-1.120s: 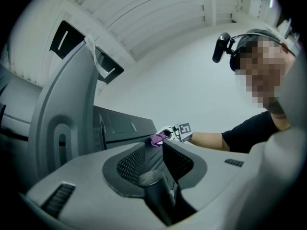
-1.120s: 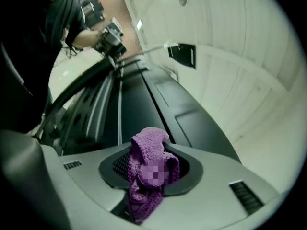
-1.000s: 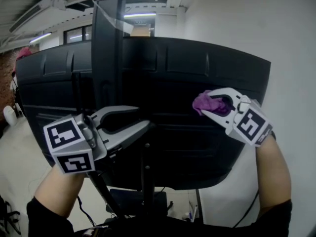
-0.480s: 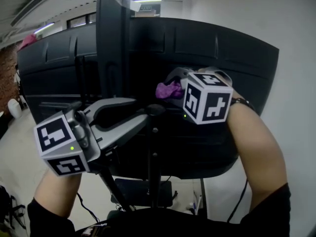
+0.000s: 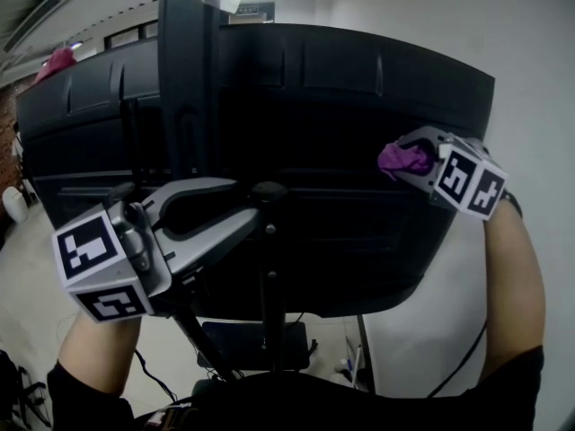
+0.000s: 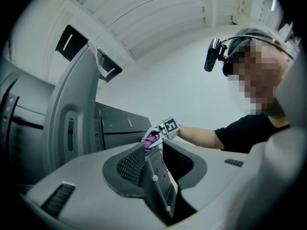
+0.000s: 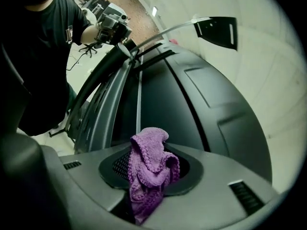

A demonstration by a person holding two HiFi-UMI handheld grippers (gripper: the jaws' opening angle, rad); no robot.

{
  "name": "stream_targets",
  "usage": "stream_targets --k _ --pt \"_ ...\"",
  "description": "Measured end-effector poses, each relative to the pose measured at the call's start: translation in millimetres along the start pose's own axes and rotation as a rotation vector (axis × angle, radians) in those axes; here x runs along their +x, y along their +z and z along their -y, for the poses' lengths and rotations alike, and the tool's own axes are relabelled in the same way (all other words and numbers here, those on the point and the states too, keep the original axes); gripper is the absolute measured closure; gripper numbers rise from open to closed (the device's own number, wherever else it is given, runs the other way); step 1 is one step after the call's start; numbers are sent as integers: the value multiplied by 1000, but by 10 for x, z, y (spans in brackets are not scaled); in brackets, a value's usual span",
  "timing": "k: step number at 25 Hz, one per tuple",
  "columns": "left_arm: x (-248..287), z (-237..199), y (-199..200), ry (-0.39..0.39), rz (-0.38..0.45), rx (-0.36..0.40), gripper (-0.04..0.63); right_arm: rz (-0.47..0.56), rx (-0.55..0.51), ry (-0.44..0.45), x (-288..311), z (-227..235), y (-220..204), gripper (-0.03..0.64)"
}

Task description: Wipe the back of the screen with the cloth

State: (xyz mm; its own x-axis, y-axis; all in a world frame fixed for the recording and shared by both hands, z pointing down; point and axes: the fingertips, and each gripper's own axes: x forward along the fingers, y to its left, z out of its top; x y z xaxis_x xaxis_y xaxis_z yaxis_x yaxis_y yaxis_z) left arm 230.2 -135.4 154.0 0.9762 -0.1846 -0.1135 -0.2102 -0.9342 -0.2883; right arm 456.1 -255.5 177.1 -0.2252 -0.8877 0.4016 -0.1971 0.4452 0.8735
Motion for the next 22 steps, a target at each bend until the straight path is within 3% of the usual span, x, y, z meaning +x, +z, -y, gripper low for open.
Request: stream_targets --k 5,8,11,15,22 --pt "70 98 -120 -21 -18 -25 494 -141 165 -99 -304 64 -1183 491" --pt "157 163 -260 -34 -41 -41 494 -150 230 -167 -419 35 -1510 491" --pt "244 184 -360 -40 -57 -58 494 -35 212 -177 -398 -210 -1238 491" --pt "346 214 -412 -38 -55 -66 496 83 113 -189 -148 -619 -808 491" --pt "426 484 -515 -65 -83 6 497 253 11 -426 235 -821 -353 489"
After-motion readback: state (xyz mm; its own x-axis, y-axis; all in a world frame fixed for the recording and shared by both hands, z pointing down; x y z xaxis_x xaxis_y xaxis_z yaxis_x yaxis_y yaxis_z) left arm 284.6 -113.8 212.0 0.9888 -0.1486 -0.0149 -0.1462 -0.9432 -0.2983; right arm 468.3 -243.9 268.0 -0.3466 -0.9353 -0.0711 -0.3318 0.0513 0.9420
